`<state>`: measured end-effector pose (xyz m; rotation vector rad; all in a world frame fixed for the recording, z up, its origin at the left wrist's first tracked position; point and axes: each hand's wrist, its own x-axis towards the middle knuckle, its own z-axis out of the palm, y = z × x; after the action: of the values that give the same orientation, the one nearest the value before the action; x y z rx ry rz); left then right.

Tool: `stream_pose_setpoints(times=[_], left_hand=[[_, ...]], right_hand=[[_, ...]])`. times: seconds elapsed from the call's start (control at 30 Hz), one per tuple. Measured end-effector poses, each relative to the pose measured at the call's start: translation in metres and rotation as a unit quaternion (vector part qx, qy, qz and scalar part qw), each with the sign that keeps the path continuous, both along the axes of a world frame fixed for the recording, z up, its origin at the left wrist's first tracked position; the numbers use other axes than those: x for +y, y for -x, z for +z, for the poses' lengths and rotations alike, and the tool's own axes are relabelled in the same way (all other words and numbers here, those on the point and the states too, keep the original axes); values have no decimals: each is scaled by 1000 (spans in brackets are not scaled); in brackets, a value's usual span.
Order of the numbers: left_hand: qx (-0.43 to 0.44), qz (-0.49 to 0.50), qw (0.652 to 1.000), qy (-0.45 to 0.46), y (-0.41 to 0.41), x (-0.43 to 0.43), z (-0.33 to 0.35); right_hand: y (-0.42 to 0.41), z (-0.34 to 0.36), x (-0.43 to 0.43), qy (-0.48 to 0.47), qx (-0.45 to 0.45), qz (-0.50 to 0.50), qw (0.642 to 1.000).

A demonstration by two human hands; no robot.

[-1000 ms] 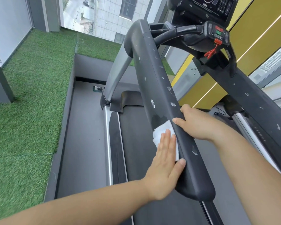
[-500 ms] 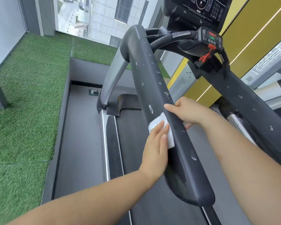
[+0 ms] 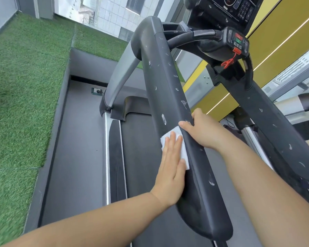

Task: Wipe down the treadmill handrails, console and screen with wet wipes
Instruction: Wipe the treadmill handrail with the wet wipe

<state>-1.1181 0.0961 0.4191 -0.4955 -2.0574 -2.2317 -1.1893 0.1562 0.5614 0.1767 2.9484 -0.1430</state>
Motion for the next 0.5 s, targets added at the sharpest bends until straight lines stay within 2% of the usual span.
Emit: stream_pose_setpoints(times=[0.13,0.3,0.43,0.5], left_hand=[[-23,9,1000,9,21,-3,4],[-36,-22,999,-10,-10,2,-5],[-178,-15,980,-89,18,-3,11],[-212,-23,972,-104,17,-6,17]], right_hand=[[0,1,-3,-6,-2,1,1000],[1,3,-5,-13,-13,0,1000],[0,2,-7,-22,-11,-2,1000],[0,4,-9,-31,-8,-1,999]])
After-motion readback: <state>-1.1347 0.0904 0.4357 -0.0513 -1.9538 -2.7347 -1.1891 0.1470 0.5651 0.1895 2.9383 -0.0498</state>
